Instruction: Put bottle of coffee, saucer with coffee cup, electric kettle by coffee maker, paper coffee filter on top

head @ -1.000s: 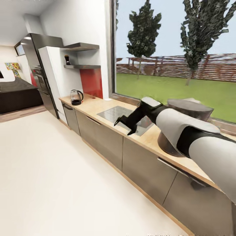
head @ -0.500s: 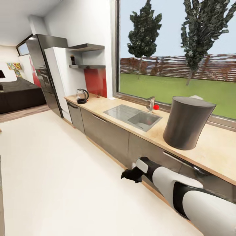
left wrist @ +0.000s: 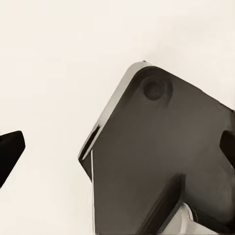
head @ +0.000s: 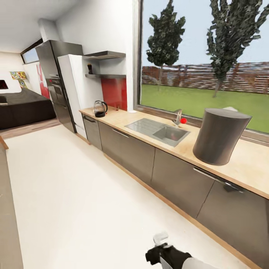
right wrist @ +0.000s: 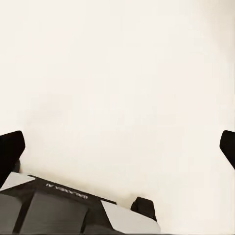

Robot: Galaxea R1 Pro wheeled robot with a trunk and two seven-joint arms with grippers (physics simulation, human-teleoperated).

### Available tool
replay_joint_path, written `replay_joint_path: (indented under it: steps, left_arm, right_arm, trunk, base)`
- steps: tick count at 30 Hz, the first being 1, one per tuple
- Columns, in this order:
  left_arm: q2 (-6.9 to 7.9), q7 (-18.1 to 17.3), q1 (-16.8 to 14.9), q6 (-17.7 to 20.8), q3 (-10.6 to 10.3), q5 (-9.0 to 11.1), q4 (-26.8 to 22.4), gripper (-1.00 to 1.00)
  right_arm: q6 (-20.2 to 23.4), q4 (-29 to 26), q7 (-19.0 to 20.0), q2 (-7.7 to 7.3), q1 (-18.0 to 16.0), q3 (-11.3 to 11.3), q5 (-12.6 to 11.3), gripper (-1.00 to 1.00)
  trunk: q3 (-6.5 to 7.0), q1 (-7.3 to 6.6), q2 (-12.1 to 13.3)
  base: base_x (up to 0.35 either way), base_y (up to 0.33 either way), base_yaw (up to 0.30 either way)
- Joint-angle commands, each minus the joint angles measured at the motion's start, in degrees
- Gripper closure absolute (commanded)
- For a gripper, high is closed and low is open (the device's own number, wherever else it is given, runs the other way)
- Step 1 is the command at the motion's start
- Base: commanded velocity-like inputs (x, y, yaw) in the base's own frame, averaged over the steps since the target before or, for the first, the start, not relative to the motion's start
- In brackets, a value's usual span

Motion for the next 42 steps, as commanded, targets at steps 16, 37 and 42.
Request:
replay_joint_path:
  steps: [16,37,42]
  left_arm:
    - [-2.70,-0.58,0.03,-0.79,-0.19,0.68,-7.49,-1.00]
    - [-2.32,-1.39,0.03,-0.77,-0.78,0.42,-6.83,-1.00]
    - [-2.33,-1.38,0.03,-1.09,-0.76,0.46,-6.62,-1.00]
  right_arm:
    - [-14.22,-1.28,-0.48,-11.49,15.25,-0.45,7.47,-1.00]
    - [-15.69,-0.87,-1.13,-10.76,13.51,-0.37,8.21,-1.00]
    - [-16.08,-0.94,-0.98,-10.57,13.51,-0.76,6.78,-1.00]
  trunk:
    - [-0.13,0.04,-0.09]
    - [-0.12,0.04,-0.09]
    - [0.12,0.04,-0.09]
  base:
    - [-0.002,0.008,0.000]
    - [0.000,0.000,0.000]
    - [0.000,0.000,-0.046]
